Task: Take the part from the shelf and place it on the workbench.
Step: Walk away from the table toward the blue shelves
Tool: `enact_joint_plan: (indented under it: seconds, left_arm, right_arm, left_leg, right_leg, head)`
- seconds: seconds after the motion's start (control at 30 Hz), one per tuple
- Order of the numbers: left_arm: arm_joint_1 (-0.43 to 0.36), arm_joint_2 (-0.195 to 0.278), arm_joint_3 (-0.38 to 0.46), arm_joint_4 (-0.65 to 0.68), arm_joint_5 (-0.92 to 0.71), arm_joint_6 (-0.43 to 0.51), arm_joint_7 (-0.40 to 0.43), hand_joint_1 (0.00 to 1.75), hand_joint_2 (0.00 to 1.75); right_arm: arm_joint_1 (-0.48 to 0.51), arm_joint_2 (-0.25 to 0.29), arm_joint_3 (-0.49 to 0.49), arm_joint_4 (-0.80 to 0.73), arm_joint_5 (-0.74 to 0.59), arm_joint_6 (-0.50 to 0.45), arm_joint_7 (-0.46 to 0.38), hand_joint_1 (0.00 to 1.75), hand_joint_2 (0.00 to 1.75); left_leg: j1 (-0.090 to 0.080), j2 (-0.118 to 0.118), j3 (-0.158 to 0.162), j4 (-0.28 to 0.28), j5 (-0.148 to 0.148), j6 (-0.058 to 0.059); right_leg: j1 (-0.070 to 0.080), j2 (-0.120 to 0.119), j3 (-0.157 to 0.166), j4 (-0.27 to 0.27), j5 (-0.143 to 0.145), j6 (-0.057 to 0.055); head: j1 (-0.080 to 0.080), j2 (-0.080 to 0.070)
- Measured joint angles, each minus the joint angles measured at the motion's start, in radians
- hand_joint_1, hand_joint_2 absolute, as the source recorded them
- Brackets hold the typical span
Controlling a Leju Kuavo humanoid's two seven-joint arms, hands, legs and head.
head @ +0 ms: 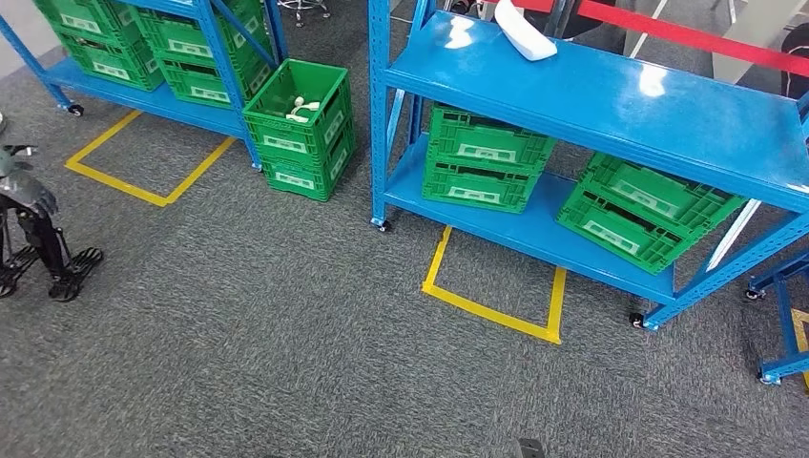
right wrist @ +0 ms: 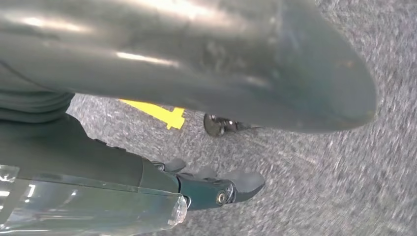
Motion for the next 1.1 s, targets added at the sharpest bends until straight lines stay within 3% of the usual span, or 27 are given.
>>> enact_joint_plan:
  seconds: [0.07, 0.1, 0.13, 0.2, 0.27, 0.33, 0.37, 0.4, 0.47, 0.53, 0.6, 0.63, 0.67, 0.73, 0.8, 0.87, 1.03, 1.1]
  left_arm:
    - [0.002, -0.001, 0.0, 0.0, 0.0, 0.0, 0.001, 0.0, 0.0]
    - [0.003, -0.001, 0.0, 0.001, 0.0, 0.0, 0.001, 0.0, 0.0]
    - [0.002, -0.001, 0.0, 0.001, 0.0, 0.0, 0.001, 0.0, 0.0]
    - [-0.001, -0.002, 0.0, 0.001, 0.0, -0.001, 0.001, 0.0, 0.0]
    - [-0.003, -0.004, 0.0, 0.001, 0.0, 0.0, -0.002, 0.0, 0.0]
    - [-0.005, -0.006, 0.0, 0.001, 0.001, 0.001, -0.009, 0.0, 0.0]
    - [-0.005, -0.006, 0.0, 0.001, 0.002, 0.002, -0.014, 0.0, 0.0]
    - [-0.007, -0.006, 0.0, 0.0, 0.003, 0.004, -0.018, 0.0, 0.0]
    - [-0.01, -0.006, 0.0, 0.0, 0.004, 0.007, -0.024, 0.0, 0.0]
    - [-0.008, -0.006, 0.0, -0.001, 0.006, 0.008, -0.025, 0.0, 0.0]
    - [-0.004, -0.005, 0.0, 0.0, 0.008, 0.008, -0.021, 0.0, 0.0]
    - [-0.003, -0.004, 0.0, 0.0, 0.009, 0.007, -0.019, 0.0, 0.0]
    - [-0.002, -0.004, 0.0, 0.0, 0.009, 0.007, -0.018, 0.0, 0.0]
    - [-0.002, -0.004, 0.0, 0.0, 0.009, 0.007, -0.016, 0.0, 0.0]
    - [-0.003, -0.002, 0.0, 0.0, 0.009, 0.007, -0.015, 0.0, 0.0]
    - [-0.004, -0.001, 0.0, 0.0, 0.009, 0.007, -0.015, 0.0, 0.0]
    - [-0.004, -0.001, 0.0, 0.0, 0.009, 0.007, -0.014, 0.0, 0.0]
    - [-0.004, -0.001, 0.0, 0.0, 0.008, 0.007, -0.014, 0.0, 0.0]
  right_arm:
    - [-0.004, 0.0, 0.0, 0.0, 0.0, 0.0, 0.0, 0.0, 0.0]
    - [-0.002, 0.0, 0.0, 0.0, 0.0, 0.0, 0.0, 0.0, 0.0]
    - [0.002, 0.0, 0.0, 0.0, 0.0, 0.0, 0.0, 0.0, 0.0]
    - [0.009, -0.002, 0.0, 0.001, 0.0, 0.0, 0.0, 0.0, 0.0]
    - [0.008, -0.003, 0.0, 0.002, 0.0, 0.001, -0.003, 0.0, 0.0]
    - [0.005, -0.004, 0.0, 0.002, 0.001, 0.001, -0.008, 0.0, 0.0]
    - [0.005, -0.004, 0.0, 0.002, 0.0, 0.002, -0.011, 0.0, 0.0]
    - [0.007, -0.004, 0.0, 0.002, 0.0, 0.002, -0.013, 0.0, 0.0]
    - [0.008, -0.004, 0.001, 0.002, 0.0, 0.002, -0.016, 0.0, 0.0]
    - [0.003, -0.004, 0.001, 0.003, 0.0, 0.002, -0.018, 0.0, 0.0]
    - [-0.001, -0.004, 0.001, 0.003, 0.0, 0.003, -0.019, 0.0, 0.0]
    - [0.0, -0.003, 0.001, 0.003, 0.0, 0.004, -0.019, 0.0, 0.0]
    - [0.003, -0.003, 0.001, 0.003, -0.001, 0.004, -0.02, 0.0, 0.0]
    - [0.005, -0.003, 0.002, 0.003, -0.002, 0.004, -0.02, 0.0, 0.0]
    - [0.004, -0.002, 0.002, 0.003, -0.003, 0.005, -0.02, 0.0, 0.0]
    - [0.003, -0.003, 0.002, 0.003, -0.004, 0.005, -0.02, 0.0, 0.0]
    - [0.002, -0.001, 0.003, 0.004, -0.008, 0.005, -0.02, 0.0, 0.0]
    - [0.002, -0.002, 0.004, 0.004, -0.009, 0.005, -0.019, 0.0, 0.0]
  left_leg:
    - [-0.003, 0.04, 0.007, -0.001, -0.009, 0.005]
    - [-0.004, 0.057, 0.011, 0.0, -0.013, 0.004]
    - [-0.004, 0.071, 0.015, 0.0, -0.018, 0.003]
    - [-0.004, 0.093, 0.028, -0.001, -0.027, -0.002]
    - [-0.007, 0.109, 0.037, -0.001, -0.036, -0.011]
    - [-0.011, 0.125, 0.043, -0.004, -0.041, -0.021]
    - [-0.012, 0.134, 0.048, -0.008, -0.042, -0.026]
    - [-0.011, 0.128, 0.053, -0.01, -0.045, -0.032]
    - [-0.008, 0.069, 0.045, 0.018, -0.069, -0.04]
    - [-0.006, 0.01, -0.012, 0.126, -0.121, -0.041]
    - [-0.008, 0.008, -0.087, 0.242, -0.154, -0.04]
    - [-0.009, 0.011, -0.108, 0.262, -0.144, -0.038]
    - [-0.011, 0.014, -0.111, 0.244, -0.112, -0.035]
    - [-0.014, 0.013, -0.074, 0.131, -0.023, -0.025]
    - [-0.017, 0.006, -0.032, 0.036, 0.018, -0.015]
    - [-0.021, 0.003, -0.021, 0.01, 0.014, -0.013]
    - [-0.026, 0.004, -0.02, 0.006, 0.01, -0.007]
    - [-0.029, 0.006, -0.018, 0.007, 0.007, -0.002]
  right_leg:
    - [-0.004, -0.04, -0.07, 0.127, -0.05, 0.01]
    - [-0.006, -0.045, -0.093, 0.164, -0.055, 0.012]
    - [-0.007, -0.049, -0.097, 0.167, -0.041, 0.013]
    - [-0.006, -0.064, -0.053, 0.071, 0.03, 0.009]
    - [0.003, -0.104, 0.003, -0.044, 0.075, -0.002]
    - [0.012, -0.124, 0.02, -0.084, 0.074, -0.015]
    - [0.013, -0.116, 0.02, -0.089, 0.074, -0.022]
    - [0.011, -0.107, 0.023, -0.094, 0.075, -0.028]
    - [0.006, -0.088, 0.032, -0.107, 0.08, -0.041]
    - [0.004, -0.071, 0.038, -0.113, 0.08, -0.052]
    - [0.008, -0.052, 0.042, -0.112, 0.076, -0.059]
    - [0.01, -0.044, 0.046, -0.112, 0.072, -0.06]
    - [0.011, -0.037, 0.053, -0.112, 0.068, -0.059]
    - [0.012, -0.028, 0.067, -0.112, 0.058, -0.054]
    - [0.014, -0.022, 0.073, -0.109, 0.048, -0.045]
    - [0.014, -0.021, 0.072, -0.105, 0.042, -0.04]
    - [0.009, -0.022, 0.077, -0.112, 0.041, -0.042]
    - [0.007, -0.022, 0.08, -0.116, 0.041, -0.035]
  head:
    - [0.013, 0.0]
    - [0.015, 0.0]
    - [0.018, 0.0]
    - [0.024, 0.0]
    - [0.029, 0.0]
    - [0.027, 0.0]
    - [0.027, 0.0]
    - [0.026, 0.0]
    - [0.021, 0.0]
    - [0.009, 0.0]
    - [-0.004, 0.0]
    - [-0.01, 0.0]
    - [-0.016, 0.0]
    - [-0.023, 0.0]
    - [-0.026, 0.0]
    - [-0.022, 0.0]
    - [-0.015, 0.0]
    - [-0.014, 0.0]
